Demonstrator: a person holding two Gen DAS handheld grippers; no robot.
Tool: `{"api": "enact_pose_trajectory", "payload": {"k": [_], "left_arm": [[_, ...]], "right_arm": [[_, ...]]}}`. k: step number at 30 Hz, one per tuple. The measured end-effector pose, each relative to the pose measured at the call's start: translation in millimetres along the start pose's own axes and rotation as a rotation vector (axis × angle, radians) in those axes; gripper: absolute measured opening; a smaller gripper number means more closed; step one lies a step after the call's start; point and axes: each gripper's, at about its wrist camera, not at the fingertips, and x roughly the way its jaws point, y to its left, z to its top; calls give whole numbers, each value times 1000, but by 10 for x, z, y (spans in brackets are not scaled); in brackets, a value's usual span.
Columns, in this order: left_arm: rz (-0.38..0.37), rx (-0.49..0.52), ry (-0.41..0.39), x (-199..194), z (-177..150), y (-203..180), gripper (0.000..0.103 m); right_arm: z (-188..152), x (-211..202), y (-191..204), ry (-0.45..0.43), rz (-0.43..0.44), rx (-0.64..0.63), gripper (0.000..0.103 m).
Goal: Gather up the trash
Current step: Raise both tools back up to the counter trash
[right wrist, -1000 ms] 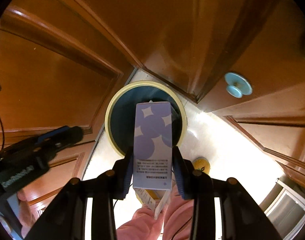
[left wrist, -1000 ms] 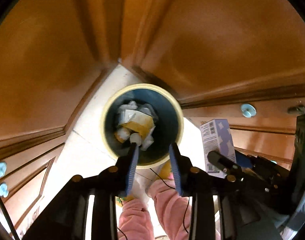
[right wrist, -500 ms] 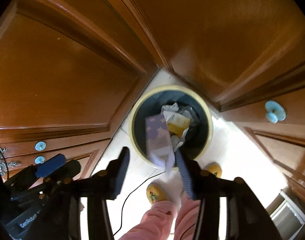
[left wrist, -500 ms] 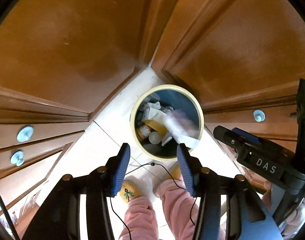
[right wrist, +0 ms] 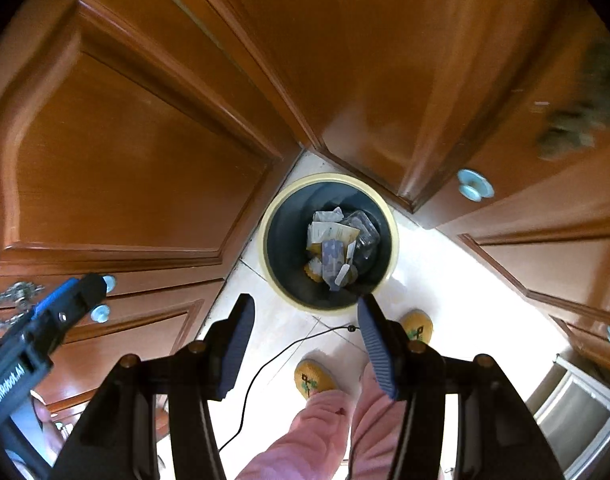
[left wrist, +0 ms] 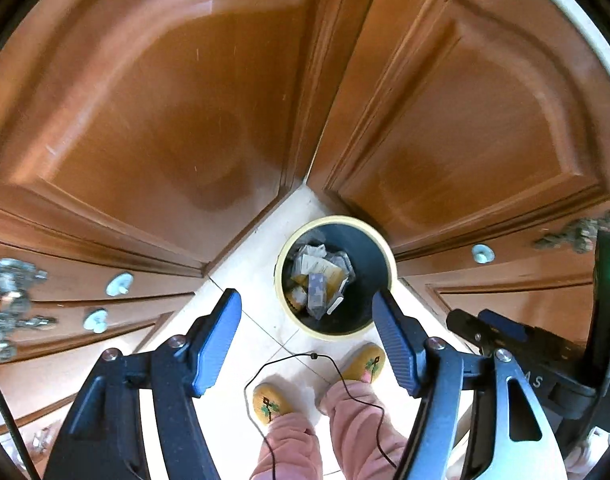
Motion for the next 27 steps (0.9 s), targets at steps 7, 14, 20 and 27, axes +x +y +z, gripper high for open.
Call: {"api": "enact_pose_trajectory", "payload": {"k": [7,14,20,27], "left_arm": [[-23,94,-108,-945,119,-211,77],[-51,201,-207,-1794,172,-383,80],[-67,276,-267,-2364,133,-565,85],[-112,381,-372,-3053,108,-801,89]], "right_arm": [[-248,-878,100,-88,30,20,54],[-463,-1682,255,-198,55,8,54],[-580,-2251,370,-299,50,-13,54],[-708,-3100,391,-471,-18,-32,54]]}}
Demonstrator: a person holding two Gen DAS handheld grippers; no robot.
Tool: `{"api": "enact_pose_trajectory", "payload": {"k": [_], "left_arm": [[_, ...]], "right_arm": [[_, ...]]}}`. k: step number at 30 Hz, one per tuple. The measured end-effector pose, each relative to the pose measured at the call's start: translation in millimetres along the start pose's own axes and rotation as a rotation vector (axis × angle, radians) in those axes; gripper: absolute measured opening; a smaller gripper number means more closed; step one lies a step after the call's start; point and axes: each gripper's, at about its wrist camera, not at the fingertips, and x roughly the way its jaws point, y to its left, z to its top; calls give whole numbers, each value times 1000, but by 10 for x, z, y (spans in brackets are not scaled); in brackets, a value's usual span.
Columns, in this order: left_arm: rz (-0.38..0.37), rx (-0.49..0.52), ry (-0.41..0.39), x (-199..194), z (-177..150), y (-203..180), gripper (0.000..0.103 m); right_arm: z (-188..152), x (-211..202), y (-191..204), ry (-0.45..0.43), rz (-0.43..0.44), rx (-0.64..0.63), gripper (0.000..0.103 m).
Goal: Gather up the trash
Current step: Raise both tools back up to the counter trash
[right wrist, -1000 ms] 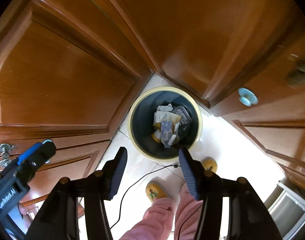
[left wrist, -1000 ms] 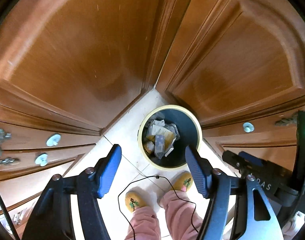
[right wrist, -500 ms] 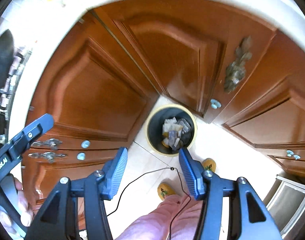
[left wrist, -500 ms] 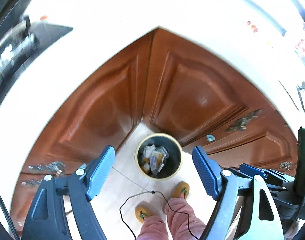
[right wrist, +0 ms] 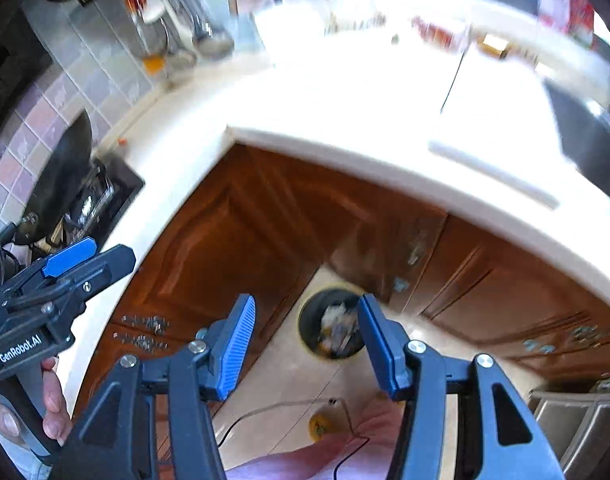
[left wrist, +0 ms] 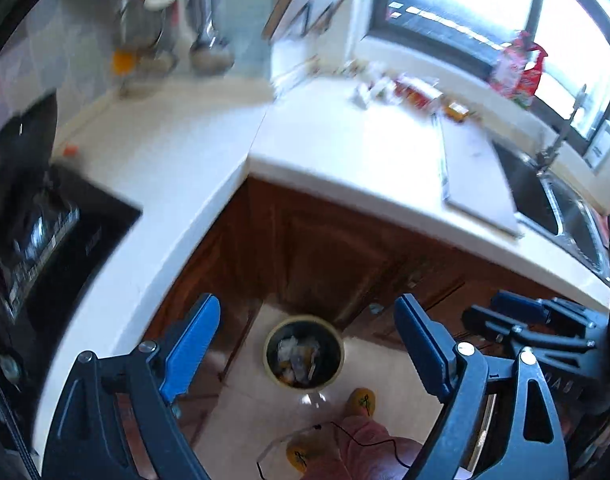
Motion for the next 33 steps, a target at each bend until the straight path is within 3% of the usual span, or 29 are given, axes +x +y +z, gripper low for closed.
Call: {"api": "enact_pose_trajectory", "payload": {"k": [3,8,12,18,25,33], "left_arm": [[-29,31,-73,-279,202,-159,98],[-115,71,-180,-624,614,-424,102],[-161,86,-218,-756,978,-662,102],[-167,84,-260,-731,1602,-1043,102],[-159,28,-256,-279,2508,-1453,102],[-116,-24,-158,810,3572,-1997,102]], "right_arm": [[149,-360,-76,-70,-26,18,54],[432,-867,-269,-152,-97,59,54],[752,-1222,-509,-200,-157,66,54],[1358,-1564,-1014,-255,-245,53,59],[2232,-1518,-1701,-277,-204,76,60],[3161,-920,-2610,-212,-140,122,60]]}}
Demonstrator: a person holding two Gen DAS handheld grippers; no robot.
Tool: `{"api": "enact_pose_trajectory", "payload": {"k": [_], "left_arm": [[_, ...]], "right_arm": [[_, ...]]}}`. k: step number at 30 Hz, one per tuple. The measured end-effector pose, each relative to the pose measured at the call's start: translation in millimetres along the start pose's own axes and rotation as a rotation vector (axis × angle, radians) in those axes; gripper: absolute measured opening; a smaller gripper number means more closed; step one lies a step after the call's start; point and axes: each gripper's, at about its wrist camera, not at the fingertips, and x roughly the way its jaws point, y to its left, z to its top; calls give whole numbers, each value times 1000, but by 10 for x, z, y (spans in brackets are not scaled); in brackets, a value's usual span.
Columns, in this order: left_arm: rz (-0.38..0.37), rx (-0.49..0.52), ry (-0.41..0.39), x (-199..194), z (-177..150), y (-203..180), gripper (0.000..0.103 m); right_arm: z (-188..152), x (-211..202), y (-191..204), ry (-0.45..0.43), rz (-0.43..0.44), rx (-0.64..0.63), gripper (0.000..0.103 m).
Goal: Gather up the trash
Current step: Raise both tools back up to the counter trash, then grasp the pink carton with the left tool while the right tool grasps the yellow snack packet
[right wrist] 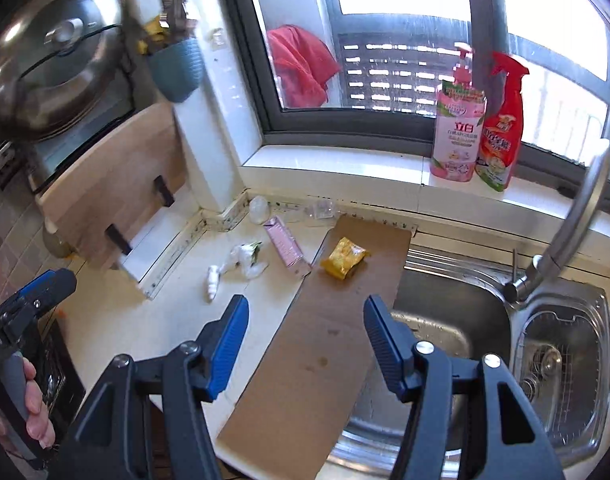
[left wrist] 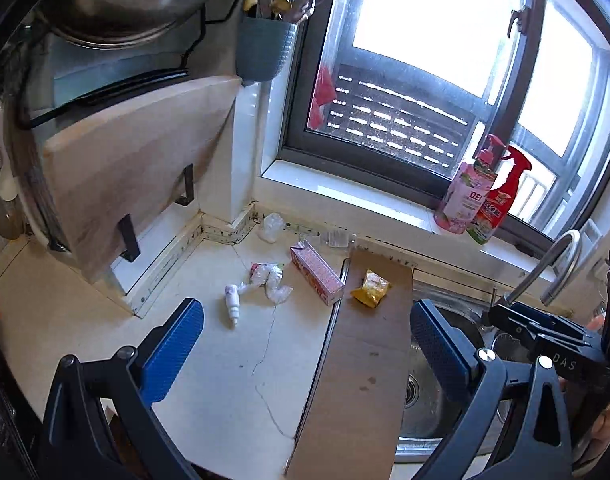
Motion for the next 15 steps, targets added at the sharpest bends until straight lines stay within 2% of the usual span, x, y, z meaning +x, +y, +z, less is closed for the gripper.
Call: {"api": "enact_pose_trajectory", "payload": {"k": [6,11,15], "left_arm": [[63,-13,166,1339,324,-244,102],[138,-30,278,2336,336,-277,102],[162,-79,356,2911,289,-248,102]], "right_arm": [[297,1013,-526,109,88,116,60],[271,1885,-906,211,141,250,60],[209,2353,-1083,256,188,335,60]]}}
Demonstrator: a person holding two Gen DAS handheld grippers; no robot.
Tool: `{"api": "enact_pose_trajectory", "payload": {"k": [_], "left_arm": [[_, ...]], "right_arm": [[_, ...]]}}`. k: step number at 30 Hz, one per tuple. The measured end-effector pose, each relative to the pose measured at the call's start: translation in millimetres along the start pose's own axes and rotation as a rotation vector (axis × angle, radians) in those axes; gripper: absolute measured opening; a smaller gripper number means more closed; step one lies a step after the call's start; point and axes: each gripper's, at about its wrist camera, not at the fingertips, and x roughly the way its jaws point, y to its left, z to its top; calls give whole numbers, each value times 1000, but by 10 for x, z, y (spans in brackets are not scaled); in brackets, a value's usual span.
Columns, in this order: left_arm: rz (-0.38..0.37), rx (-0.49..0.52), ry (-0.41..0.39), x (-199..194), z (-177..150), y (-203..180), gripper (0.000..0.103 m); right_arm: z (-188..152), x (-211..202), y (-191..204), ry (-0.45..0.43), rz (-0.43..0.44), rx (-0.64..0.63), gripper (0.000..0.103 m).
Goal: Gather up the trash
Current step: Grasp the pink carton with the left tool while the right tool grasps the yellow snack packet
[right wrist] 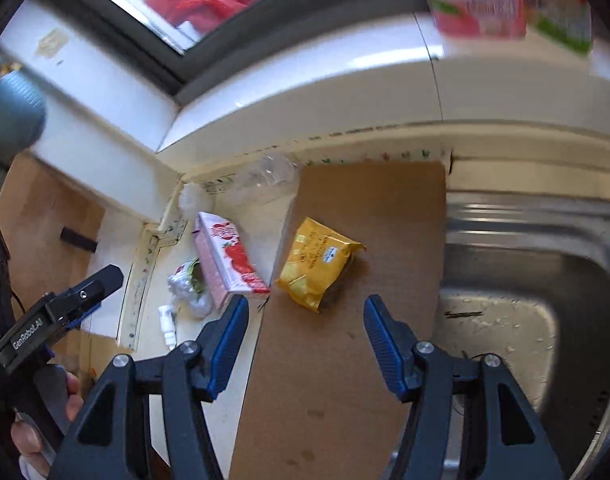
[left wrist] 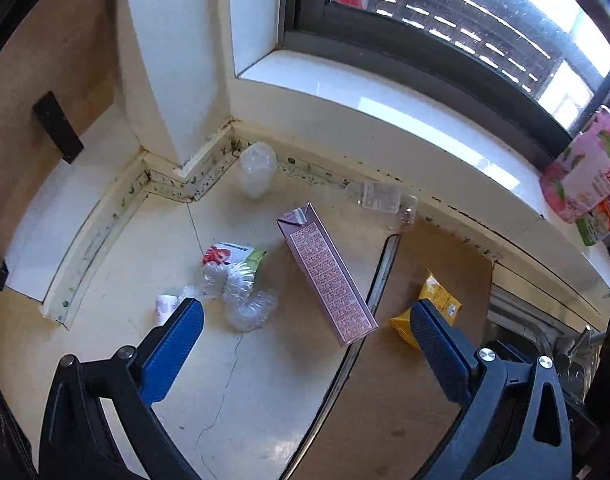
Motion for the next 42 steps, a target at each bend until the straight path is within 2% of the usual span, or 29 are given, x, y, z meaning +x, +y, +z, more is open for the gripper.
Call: {"api": "enact_pose_trajectory", "payload": {"k": [6,11,15,17,19,20,22,23,24,25,27,29,33,39,42], "left_arm": [[71,-37,76,560,64,-91,102],[136,-49,114,810,81,-107,102],[138,-74,142,947,93,-50,102],[113,-96,158,1002,80,-16,102],[79,-116,165,1036,61,19,92],[66,-121,166,1042,52,31,89],[56,-128,168,1053,32,56,66],[48,-132,171,1059,28,62,59],[32,-139,173,1065,18,78,42],[23,-146,176,1076,8,95,36],[32,-149,161,1064,-2,103,35],[30,-151,147,1044,-14,126,35],[42,-162,119,928,-33,178,34],[12,-173,89,629,-63,195,34],[-9,-165,80,443,-72,181,34]], "right_arm": [[82,355,-97,21,46,37,60],[78,514,-57,26,35,19,60],[36,593,-12,37,21,-12,60],[20,636,8,40,10,-24,60],[13,664,15,40,9,-30,59],[7,681,21,43,10,-34,55],[-8,715,44,50,12,-39,46],[-20,720,45,51,12,-42,39],[-30,729,54,52,12,-46,33],[-43,740,63,56,13,-51,29],[-68,788,90,71,4,-69,5],[-105,814,108,71,-14,-90,0],[-183,782,140,48,-5,-119,0],[-201,665,167,22,2,-103,0],[-135,672,130,64,94,-15,6]]}}
